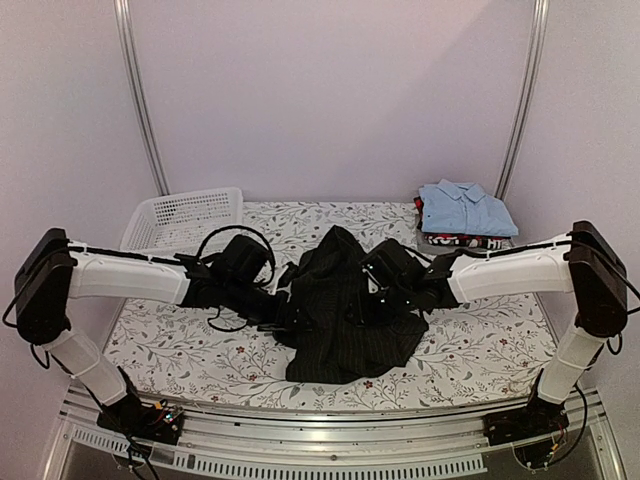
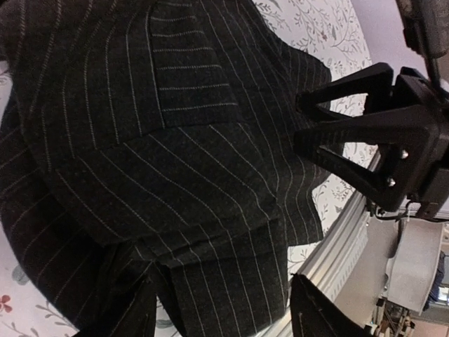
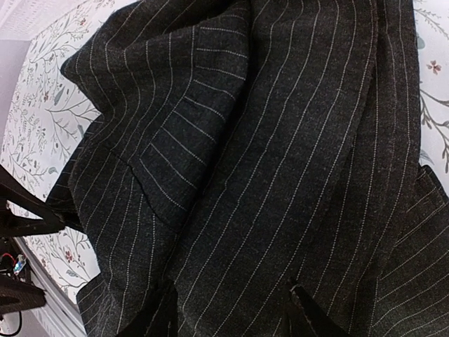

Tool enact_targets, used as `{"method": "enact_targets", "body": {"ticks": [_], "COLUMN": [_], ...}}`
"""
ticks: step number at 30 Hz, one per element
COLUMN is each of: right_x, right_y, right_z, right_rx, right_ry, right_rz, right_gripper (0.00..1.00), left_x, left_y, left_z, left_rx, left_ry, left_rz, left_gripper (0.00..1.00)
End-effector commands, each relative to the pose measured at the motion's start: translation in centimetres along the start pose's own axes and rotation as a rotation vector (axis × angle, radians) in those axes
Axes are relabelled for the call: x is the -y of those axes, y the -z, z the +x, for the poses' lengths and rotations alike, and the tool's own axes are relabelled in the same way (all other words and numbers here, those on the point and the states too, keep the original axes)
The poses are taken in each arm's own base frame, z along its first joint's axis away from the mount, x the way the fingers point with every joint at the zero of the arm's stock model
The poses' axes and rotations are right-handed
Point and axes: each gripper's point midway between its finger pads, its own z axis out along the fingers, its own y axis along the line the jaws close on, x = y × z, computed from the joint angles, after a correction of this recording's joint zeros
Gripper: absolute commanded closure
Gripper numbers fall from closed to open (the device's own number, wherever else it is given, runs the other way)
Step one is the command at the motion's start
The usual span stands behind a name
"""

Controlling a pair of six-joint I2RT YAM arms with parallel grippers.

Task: Fold and stack the long sleeve shirts
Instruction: Flatten out the crumpled shirt at the center of the board.

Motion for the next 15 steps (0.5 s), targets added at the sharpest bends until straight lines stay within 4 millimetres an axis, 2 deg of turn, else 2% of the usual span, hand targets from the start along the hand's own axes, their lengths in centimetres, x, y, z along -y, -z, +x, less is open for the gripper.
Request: {"method": "enact_targets", "body": {"ticks": [1, 6, 10, 12, 15], "right_x": [-1.2, -1.3, 0.2, 0.3, -0.6], "right_y": [-0.2, 0.2, 0.7, 1.2, 1.6], "right_z": [1.1, 2.8, 3.8, 3.9, 3.6], "right_rx": [-0.026, -0.053, -0.041, -0.027, -0.012], "right_ry": [-0.015, -0.018, -0.036, -0.047, -0.054], "right_rz": [-0.047, -0.027, 0.062, 0.069, 0.043], "right_gripper": [0.51, 0.51, 0.5, 0.5, 0.5], "left_x": [1.4, 2.3, 2.2, 1.9, 1.5], "left_y": [-2.2, -4.1, -4.9, -5.0, -5.0], "left_z": [1.5, 2.7, 3.2, 3.4, 3.5], "left_rx": [-0.06, -0.124, -0.146, -0.152, -0.154], "left_ry": [-0.025, -0.088, -0.113, -0.115, -0.11], "left_rz": [-0.001, -0.062, -0.125, -0.156, -0.176], "left_gripper": [0.34, 0.32, 0.33, 0.37, 0.55]}}
